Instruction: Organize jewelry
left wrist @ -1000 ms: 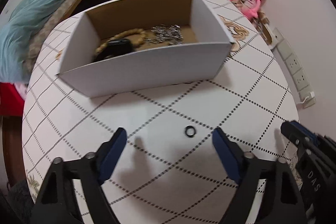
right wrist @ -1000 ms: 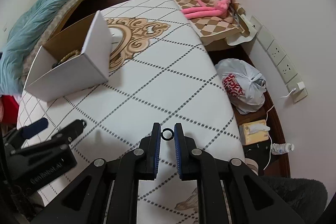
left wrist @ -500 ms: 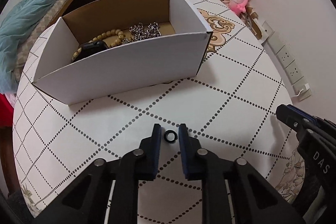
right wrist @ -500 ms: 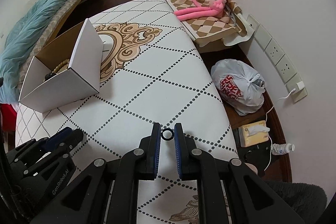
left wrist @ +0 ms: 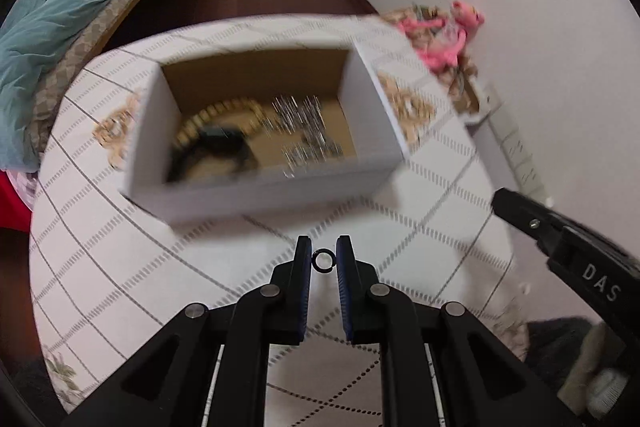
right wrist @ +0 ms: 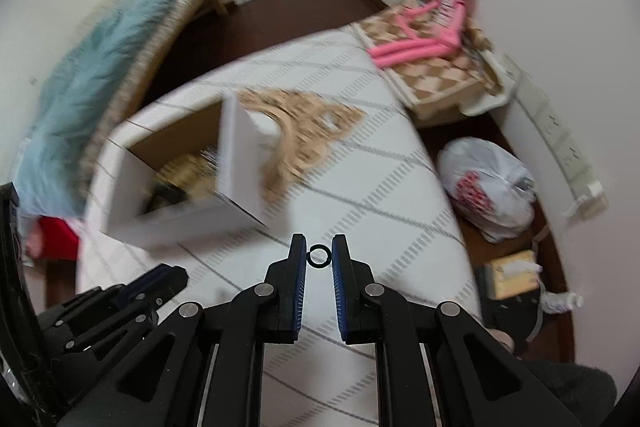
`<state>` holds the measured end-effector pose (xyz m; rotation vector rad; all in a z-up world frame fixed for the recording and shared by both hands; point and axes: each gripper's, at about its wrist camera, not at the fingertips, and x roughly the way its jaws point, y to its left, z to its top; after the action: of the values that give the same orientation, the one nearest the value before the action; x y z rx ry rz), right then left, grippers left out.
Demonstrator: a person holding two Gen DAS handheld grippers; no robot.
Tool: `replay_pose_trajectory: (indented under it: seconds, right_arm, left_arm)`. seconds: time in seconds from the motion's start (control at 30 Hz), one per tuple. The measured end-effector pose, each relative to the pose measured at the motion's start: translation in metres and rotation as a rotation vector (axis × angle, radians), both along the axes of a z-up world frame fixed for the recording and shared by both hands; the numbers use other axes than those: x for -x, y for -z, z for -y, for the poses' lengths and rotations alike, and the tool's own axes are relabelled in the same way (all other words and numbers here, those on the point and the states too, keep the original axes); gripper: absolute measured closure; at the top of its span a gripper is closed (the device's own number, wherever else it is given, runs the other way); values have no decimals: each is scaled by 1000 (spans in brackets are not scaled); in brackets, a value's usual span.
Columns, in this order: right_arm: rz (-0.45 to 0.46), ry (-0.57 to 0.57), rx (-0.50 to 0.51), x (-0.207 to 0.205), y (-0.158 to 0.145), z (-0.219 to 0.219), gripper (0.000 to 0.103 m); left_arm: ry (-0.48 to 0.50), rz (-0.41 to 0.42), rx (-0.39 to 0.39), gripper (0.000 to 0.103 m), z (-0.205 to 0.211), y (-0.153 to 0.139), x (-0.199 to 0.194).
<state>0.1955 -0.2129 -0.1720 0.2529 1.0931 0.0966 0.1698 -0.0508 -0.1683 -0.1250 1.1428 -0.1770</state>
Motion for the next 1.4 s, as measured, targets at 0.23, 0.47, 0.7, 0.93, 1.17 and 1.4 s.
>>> replay_pose_trajectory:
  seconds: [0.23,0.47,0.7,0.93,1.17,1.4]
  right_arm:
    - [-36,-134,-153,-68,-21,-48,89]
    - [-117,-227,-72,-125,-5,-81,89]
    - [-182,-258,-25,-149,2,-89,89]
    - [-173,-237,-5,-151,-7,-84,87]
    - [-151,-195,79,-139,-16,-75,65]
    - [-163,-189,202,-116,-7,-78,7]
  left_arm:
    - [-37,-33,35,93,-44,-20,-57]
    - [-55,-91,37,93,-64,-7,-99]
    - [-100,-141,25,90,-70,-9,-122]
    - [-144,-105,-11,43,-80,-25,-125]
    - [-197,-86,-83,43,-96,-32,-113]
    - [-209,-70,-173,4,-93,-29,-91]
